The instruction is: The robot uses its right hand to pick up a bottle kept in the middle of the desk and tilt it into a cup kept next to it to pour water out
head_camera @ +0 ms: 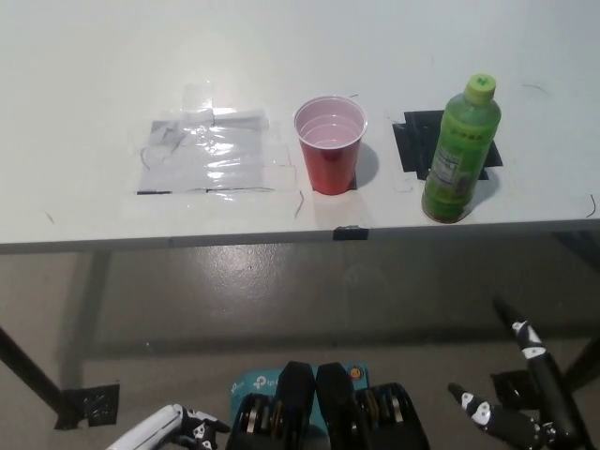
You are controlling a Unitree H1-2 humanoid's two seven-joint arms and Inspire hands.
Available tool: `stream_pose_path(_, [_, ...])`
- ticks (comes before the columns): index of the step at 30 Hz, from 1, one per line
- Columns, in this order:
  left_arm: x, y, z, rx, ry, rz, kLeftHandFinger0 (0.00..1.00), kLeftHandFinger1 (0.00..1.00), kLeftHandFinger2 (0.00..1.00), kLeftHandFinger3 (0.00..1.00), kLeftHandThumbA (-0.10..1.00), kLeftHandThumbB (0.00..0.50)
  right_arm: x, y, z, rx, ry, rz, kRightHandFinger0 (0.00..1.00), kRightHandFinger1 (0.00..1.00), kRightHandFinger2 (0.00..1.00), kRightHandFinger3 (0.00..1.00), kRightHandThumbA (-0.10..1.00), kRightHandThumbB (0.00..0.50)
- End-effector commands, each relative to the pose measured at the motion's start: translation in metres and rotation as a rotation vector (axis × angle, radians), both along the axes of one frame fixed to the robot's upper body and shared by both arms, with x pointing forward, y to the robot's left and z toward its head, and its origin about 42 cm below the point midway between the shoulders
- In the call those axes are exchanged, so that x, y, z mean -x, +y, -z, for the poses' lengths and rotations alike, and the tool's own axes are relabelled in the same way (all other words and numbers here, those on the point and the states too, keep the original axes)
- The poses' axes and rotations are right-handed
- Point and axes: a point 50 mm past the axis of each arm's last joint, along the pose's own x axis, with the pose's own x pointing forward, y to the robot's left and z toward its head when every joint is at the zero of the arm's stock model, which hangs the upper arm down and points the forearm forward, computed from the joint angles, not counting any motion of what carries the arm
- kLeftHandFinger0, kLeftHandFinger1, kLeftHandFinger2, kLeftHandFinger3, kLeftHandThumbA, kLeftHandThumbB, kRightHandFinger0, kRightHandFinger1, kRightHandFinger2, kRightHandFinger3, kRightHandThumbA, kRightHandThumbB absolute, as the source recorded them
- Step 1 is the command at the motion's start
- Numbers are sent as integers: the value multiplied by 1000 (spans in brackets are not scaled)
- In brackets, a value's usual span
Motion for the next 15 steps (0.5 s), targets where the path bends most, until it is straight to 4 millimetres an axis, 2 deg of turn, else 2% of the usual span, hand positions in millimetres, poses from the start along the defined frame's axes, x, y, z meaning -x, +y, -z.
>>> stream_pose_path(1, [-2, 2, -14, 20, -69, 2, 720, 699, 763, 912, 973, 403, -8, 0, -7, -215, -17, -124, 1000, 1000, 1000, 1000, 764, 159])
stream_pose_path(2, [-2, 2, -13, 20, -69, 2, 717, 699, 762, 911, 972, 403, -8, 0, -6, -225, -5, -127, 1000, 1000, 1000, 1000, 797, 154])
stream_pose_path(3, [0, 1, -14, 28, -63, 1, 723, 704, 767, 918, 964, 400, -11, -4, -6, -235, 36, -114, 1000, 1000, 1000, 1000, 770, 140])
stream_pose_path(4, [0, 0, -15, 30, -65, 0, 724, 704, 767, 920, 961, 402, -11, -5, -7, -235, 57, -128, 904, 964, 1000, 1000, 662, 63])
stream_pose_path(5, [0, 0, -15, 11, -67, 4, 732, 708, 767, 929, 985, 412, -13, -5, -7, -228, 71, -134, 814, 840, 926, 1000, 598, 35])
stream_pose_path(6, [0, -1, -14, 16, -61, 1, 742, 713, 768, 932, 973, 411, -13, -5, -7, -225, 76, -137, 766, 773, 863, 1000, 562, 19])
stream_pose_path(7, [0, -1, -14, 24, -58, 1, 766, 724, 772, 938, 962, 409, -13, -4, -7, -220, 82, -141, 693, 709, 828, 1000, 477, 7])
stream_pose_path(9, [0, -1, -14, 9, -64, 11, 772, 725, 769, 936, 988, 414, -13, -3, -7, -215, 93, -146, 662, 678, 808, 1000, 464, 12])
stream_pose_path(11, [2, -3, -13, 11, -59, 16, 763, 726, 768, 939, 981, 409, -9, -3, -6, -200, 105, -160, 655, 651, 781, 1000, 483, 15])
stream_pose_path(12, [2, -2, -13, 16, -60, 17, 761, 726, 768, 939, 980, 412, -9, -3, -5, -186, 97, -161, 653, 644, 763, 1000, 522, 39])
stream_pose_path(15, [5, -1, -12, 11, -58, 17, 754, 722, 767, 933, 990, 425, -7, -2, -5, -173, 102, -166, 647, 623, 752, 1000, 531, 44])
